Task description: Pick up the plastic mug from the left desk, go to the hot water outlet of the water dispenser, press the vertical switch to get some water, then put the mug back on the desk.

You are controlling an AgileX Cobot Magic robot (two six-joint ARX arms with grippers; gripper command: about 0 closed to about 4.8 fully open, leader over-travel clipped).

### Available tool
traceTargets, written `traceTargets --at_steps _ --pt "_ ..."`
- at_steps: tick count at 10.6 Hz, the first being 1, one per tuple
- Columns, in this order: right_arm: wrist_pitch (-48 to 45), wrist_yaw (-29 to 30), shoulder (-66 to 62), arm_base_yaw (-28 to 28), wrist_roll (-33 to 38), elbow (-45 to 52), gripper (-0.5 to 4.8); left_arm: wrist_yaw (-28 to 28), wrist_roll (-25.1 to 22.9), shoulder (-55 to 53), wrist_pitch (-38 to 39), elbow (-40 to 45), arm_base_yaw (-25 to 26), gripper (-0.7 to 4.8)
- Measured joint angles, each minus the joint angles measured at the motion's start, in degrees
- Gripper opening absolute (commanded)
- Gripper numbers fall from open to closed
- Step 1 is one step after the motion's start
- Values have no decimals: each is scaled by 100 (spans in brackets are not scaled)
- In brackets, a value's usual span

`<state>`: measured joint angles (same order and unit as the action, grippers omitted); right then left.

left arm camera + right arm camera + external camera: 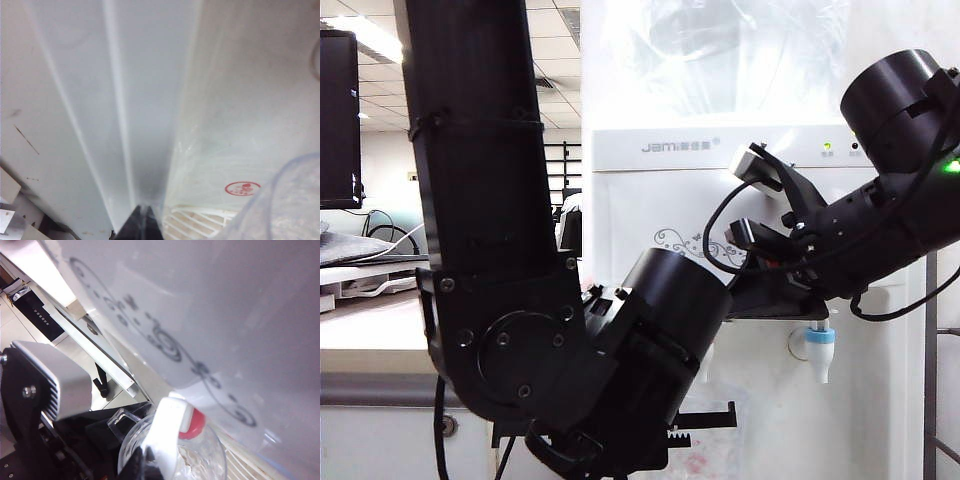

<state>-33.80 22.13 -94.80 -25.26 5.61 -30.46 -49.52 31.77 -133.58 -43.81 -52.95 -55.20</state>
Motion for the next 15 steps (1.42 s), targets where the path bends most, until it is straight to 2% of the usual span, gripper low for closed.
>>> traceTargets --at_steps 15 --pt "101 -31 13 0 59 -4 -5 0 0 0 55 0 0 3"
